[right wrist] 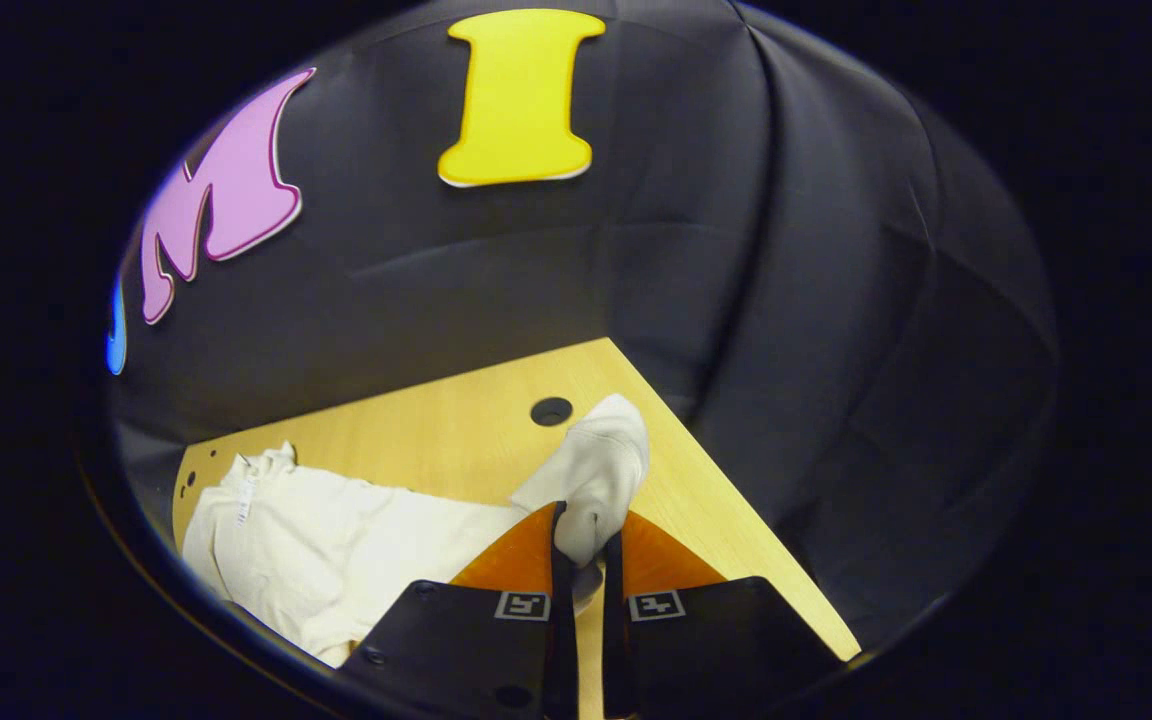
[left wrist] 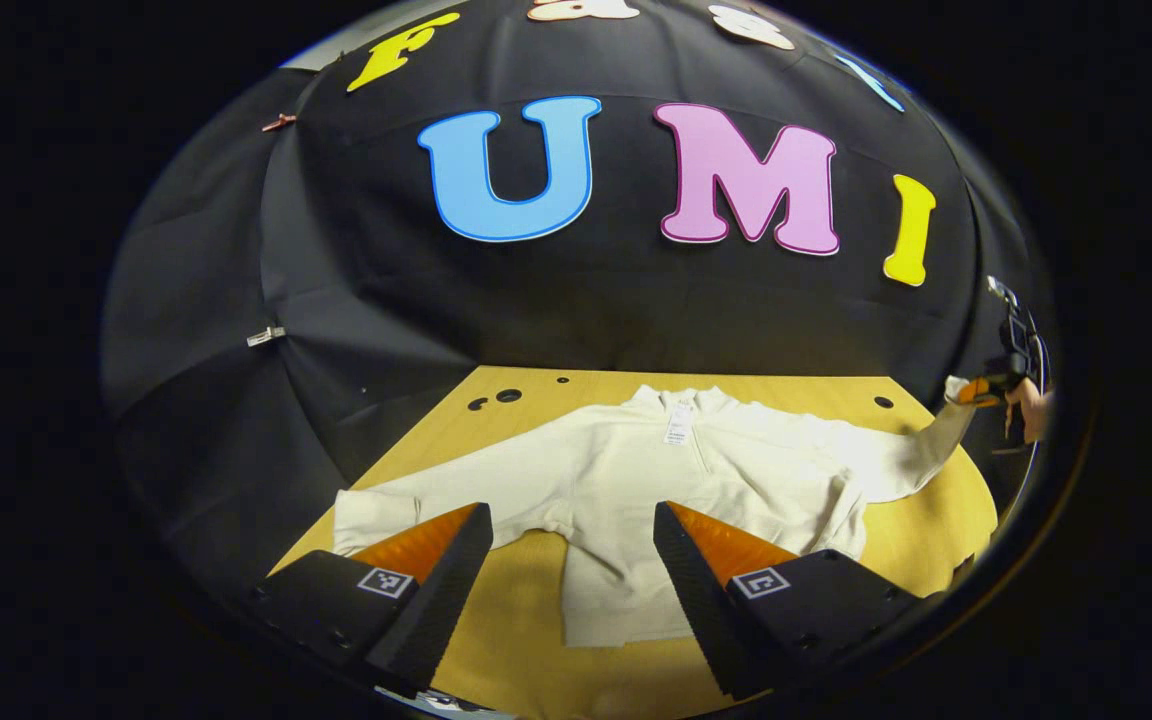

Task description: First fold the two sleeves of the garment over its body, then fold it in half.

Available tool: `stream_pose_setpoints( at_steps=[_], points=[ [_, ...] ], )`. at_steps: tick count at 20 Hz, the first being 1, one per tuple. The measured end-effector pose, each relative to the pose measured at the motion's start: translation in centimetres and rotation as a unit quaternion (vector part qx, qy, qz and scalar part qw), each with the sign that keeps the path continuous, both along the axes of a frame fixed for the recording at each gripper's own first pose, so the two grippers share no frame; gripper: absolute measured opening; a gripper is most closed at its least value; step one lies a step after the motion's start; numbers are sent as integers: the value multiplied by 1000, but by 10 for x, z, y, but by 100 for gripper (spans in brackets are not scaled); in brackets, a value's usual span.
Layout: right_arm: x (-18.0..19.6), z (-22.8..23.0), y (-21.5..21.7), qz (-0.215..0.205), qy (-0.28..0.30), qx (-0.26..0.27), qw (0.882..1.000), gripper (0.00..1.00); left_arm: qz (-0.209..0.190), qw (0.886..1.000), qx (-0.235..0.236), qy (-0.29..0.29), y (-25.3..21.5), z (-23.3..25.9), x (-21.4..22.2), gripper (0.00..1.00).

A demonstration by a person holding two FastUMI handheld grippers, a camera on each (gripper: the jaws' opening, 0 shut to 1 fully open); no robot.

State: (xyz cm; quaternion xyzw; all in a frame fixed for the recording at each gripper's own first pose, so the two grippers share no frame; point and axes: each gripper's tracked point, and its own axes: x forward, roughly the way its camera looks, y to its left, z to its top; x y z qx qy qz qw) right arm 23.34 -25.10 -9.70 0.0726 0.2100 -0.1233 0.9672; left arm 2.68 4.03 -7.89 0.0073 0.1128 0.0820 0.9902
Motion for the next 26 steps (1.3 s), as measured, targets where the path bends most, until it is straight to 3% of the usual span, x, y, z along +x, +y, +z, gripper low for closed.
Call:
stream_pose_setpoints(
  at_steps=[7,15,26],
  points=[
    [34,53,111,82,-32,-19,996,13,40,999,-27,-7,42,-9,-30,100],
    [68,81,248,176,-47,-35,983,13,49,998,-25,-19,66,-4,-38,100],
    [82,46,475,291,-29,2,956,13,83,994,-66,-7,92,-35,-38,100]
  ],
)
